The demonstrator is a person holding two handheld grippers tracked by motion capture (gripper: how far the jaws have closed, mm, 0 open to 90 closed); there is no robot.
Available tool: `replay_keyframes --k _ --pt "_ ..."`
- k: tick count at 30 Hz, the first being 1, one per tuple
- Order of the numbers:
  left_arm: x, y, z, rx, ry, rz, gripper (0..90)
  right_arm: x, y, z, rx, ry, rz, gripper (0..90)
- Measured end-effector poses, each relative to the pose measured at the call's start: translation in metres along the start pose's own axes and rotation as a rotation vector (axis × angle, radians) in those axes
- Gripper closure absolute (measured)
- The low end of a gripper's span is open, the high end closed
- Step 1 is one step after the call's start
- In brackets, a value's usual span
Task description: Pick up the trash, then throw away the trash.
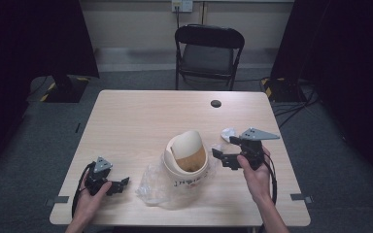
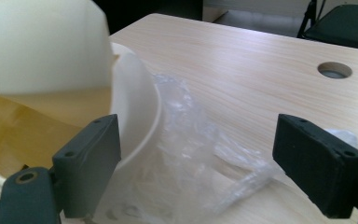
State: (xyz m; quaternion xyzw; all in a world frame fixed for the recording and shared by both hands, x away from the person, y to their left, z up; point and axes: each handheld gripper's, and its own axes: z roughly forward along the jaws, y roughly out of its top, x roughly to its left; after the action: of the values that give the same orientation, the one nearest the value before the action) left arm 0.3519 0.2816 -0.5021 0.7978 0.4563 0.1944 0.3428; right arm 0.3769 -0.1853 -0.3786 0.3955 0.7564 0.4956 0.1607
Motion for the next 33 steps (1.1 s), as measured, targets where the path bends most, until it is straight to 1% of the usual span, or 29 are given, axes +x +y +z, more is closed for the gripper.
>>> replay_keyframes --k 3,4,5,7,9,11,20,23,24,25,26,28,29,30,33 --pt "0.0 0.0 0.0 0.0 -0.002 -0.001 6.6 -0.009 -0.004 -0.002 0.007 -0.02 0.013 14.5" --pt "0.0 0.0 0.0 0.0 -0.002 -0.001 6.6 -0.012 -0.006 -0.001 0.009 -0.024 0.01 14.5" --pt "0.0 0.0 0.0 0.0 -0.002 -0.001 6.6 -0.015 -0.007 0.001 0.016 -0.033 0.006 14.4" --pt "0.0 0.0 0.0 0.0 0.0 0.001 6.6 -0.024 -0.011 0.006 0.037 -0.054 0.021 14.4" --pt "0.0 0.0 0.0 0.0 -0.002 -0.001 6.6 -0.034 -0.015 0.012 0.045 -0.053 0.032 14.4" --pt "0.0 0.0 0.0 0.0 0.0 0.0 6.6 -0.041 -0.017 0.017 0.059 -0.056 0.034 14.2" --pt "0.0 0.0 0.0 0.0 0.0 0.0 6.6 -0.059 -0.021 0.038 0.104 -0.084 0.037 14.2" --pt "0.0 0.0 0.0 0.001 0.0 0.001 6.6 -0.067 -0.023 0.044 0.139 -0.106 0.037 14.4" --pt "0.0 0.0 0.0 0.001 0.0 0.001 6.6 -0.07 -0.023 0.047 0.158 -0.119 0.029 14.7" --pt "0.0 0.0 0.0 0.001 0.0 0.002 6.6 -0.074 -0.024 0.05 0.167 -0.131 0.032 15.4" --pt "0.0 0.0 0.0 0.001 0.0 0.001 6.6 -0.078 -0.024 0.052 0.171 -0.129 0.042 16.2" --pt "0.0 0.0 0.0 0.001 0.0 0.001 6.6 -0.083 -0.022 0.056 0.186 -0.142 0.041 17.0" --pt "0.0 0.0 0.0 0.001 0.0 0.001 6.6 -0.087 -0.02 0.058 0.193 -0.154 0.032 17.8" --pt "0.0 0.0 0.0 0.0 -0.002 -0.001 6.6 -0.089 -0.019 0.06 0.202 -0.166 0.035 18.2" --pt "0.0 0.0 0.0 0.0 0.0 0.001 6.6 -0.099 -0.016 0.071 0.222 -0.174 0.03 19.1"
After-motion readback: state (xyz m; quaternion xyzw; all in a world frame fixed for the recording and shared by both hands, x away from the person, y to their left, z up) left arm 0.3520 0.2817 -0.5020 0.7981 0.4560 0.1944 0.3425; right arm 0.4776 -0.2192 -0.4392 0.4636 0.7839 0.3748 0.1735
